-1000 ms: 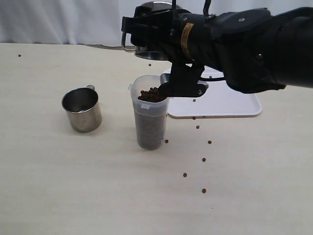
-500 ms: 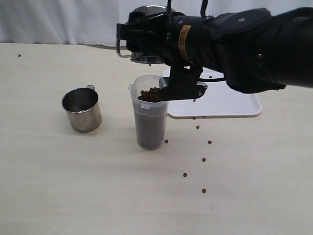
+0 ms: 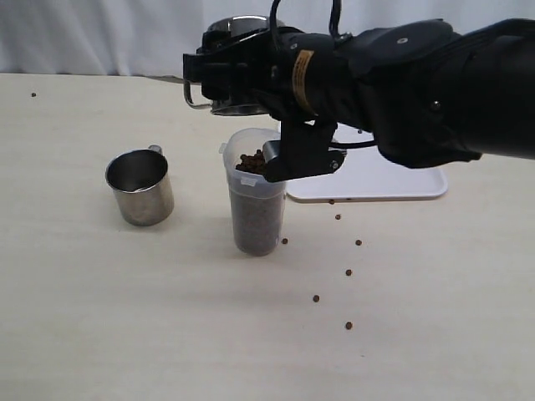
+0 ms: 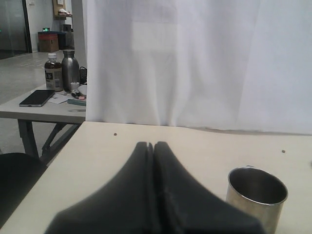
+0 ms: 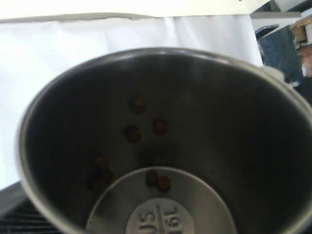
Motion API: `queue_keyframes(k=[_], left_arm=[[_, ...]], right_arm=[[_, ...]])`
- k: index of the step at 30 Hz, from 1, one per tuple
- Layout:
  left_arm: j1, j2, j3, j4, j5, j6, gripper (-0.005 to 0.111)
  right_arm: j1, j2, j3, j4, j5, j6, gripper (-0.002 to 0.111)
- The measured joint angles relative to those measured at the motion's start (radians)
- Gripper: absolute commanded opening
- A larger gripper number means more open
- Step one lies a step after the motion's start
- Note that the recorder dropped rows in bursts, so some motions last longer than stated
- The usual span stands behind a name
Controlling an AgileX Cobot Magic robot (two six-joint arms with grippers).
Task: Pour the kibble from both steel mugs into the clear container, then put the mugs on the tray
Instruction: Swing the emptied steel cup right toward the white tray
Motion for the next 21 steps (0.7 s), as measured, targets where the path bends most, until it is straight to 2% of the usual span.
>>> queue_keyframes(k=[1,4,11,16,21], left_arm=[[0.0,0.0,0.0,0.0,0.0,0.0,0.0],[0.0,0.0,0.0,0.0,0.0,0.0,0.0],[0.0,0.0,0.0,0.0,0.0,0.0,0.0],[0.0,0.0,0.0,0.0,0.0,0.0,0.0],[0.0,0.0,0.0,0.0,0.002,0.0,0.0]], right_arm=[[0.0,0.0,0.0,0.0,0.0,0.042,0.005],[0.0,0.0,0.0,0.03,0.03,0.392,0.005],[-0.012,-0.066,0.0,0.068,0.213,1.372,0.005],[-0.11,-0.081,0.018,0.176,0.233,1.561,0.005],[-0.297,-0.083,0.091,0.201,0.132,1.842,0.005]])
